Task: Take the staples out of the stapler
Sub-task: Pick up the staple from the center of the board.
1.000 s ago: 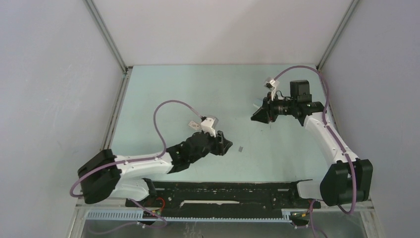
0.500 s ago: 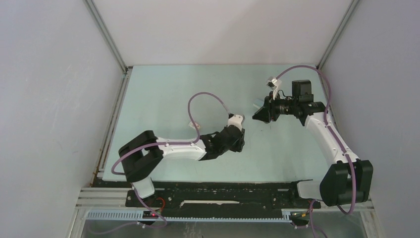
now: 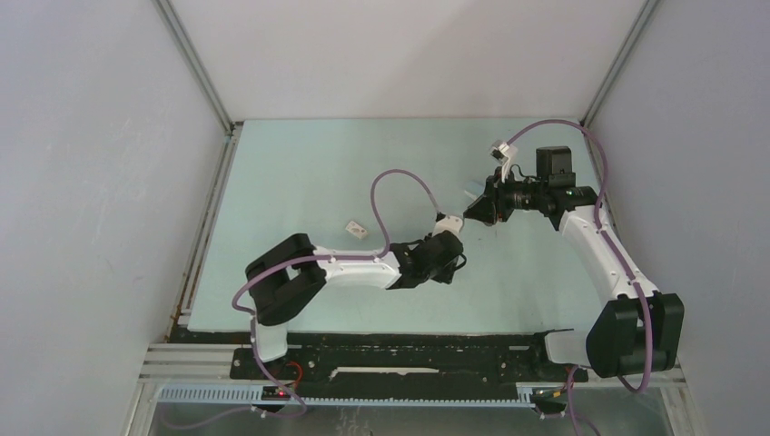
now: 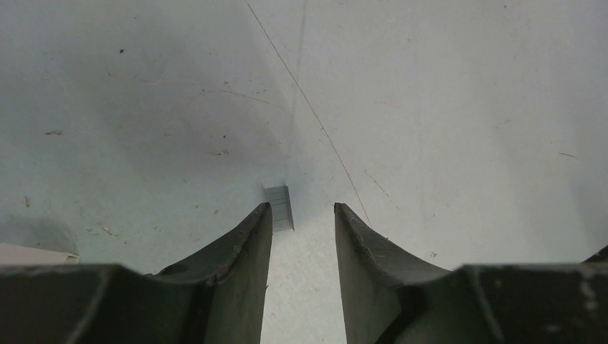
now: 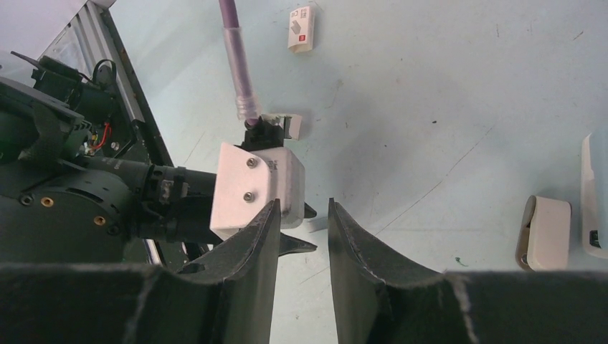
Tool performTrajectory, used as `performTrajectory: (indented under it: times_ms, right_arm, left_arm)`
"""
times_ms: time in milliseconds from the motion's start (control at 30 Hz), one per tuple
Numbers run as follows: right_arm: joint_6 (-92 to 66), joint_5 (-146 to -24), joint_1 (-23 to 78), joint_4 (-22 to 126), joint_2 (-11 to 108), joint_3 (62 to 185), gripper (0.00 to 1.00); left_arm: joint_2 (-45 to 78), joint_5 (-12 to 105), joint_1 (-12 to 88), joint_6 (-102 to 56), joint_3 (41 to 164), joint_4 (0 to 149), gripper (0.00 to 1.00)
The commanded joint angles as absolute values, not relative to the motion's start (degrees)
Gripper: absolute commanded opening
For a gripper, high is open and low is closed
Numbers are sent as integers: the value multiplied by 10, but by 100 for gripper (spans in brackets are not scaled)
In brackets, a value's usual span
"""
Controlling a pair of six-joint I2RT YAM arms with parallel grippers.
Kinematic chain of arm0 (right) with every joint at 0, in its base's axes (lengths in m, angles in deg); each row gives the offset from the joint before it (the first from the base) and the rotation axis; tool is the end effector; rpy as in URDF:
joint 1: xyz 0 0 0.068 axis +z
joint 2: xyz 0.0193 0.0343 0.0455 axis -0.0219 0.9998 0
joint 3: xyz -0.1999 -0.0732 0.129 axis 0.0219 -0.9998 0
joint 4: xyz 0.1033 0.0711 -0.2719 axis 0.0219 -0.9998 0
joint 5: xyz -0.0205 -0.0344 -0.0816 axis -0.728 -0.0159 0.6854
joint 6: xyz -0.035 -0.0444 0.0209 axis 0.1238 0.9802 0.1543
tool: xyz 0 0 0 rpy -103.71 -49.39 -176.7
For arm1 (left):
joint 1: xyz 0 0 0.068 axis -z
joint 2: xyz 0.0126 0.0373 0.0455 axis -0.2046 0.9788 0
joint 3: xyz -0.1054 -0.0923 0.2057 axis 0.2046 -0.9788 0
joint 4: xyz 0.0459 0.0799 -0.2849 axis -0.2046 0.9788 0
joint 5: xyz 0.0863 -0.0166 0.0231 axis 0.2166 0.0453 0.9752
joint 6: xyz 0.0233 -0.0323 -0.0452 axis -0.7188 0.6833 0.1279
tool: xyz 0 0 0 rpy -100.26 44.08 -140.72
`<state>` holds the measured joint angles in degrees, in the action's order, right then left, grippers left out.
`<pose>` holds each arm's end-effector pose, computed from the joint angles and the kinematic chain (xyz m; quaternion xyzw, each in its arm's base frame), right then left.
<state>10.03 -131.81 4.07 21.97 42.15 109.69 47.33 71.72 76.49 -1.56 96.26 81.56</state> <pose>0.3162 0.0657 0.2680 -0.3290 0.7712 0.3824 0.3883 0.1938 -0.3789 0.1186 0.1925 0.8963 -0.1934 0.3494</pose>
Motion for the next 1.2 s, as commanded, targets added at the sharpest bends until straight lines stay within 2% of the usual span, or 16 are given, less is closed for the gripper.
performTrajectory:
  times_ms: [0,800,1033,1167]
  right_arm:
    - [93,-1319,37,232,409,1100,39]
    - [92,-1321,37,232,412,1100,39]
    - [92,-1322,37,232,413,1100,39]
    - [92,-1321,37,232,413,1100,39]
  left_arm:
    - [492,738,772,-21,1010,853,43]
    - [530,757,772,-20,1038,891,41]
    - [538,754,772,-23,1044,903,33]
    - [537,752,773,-24,1044,911,33]
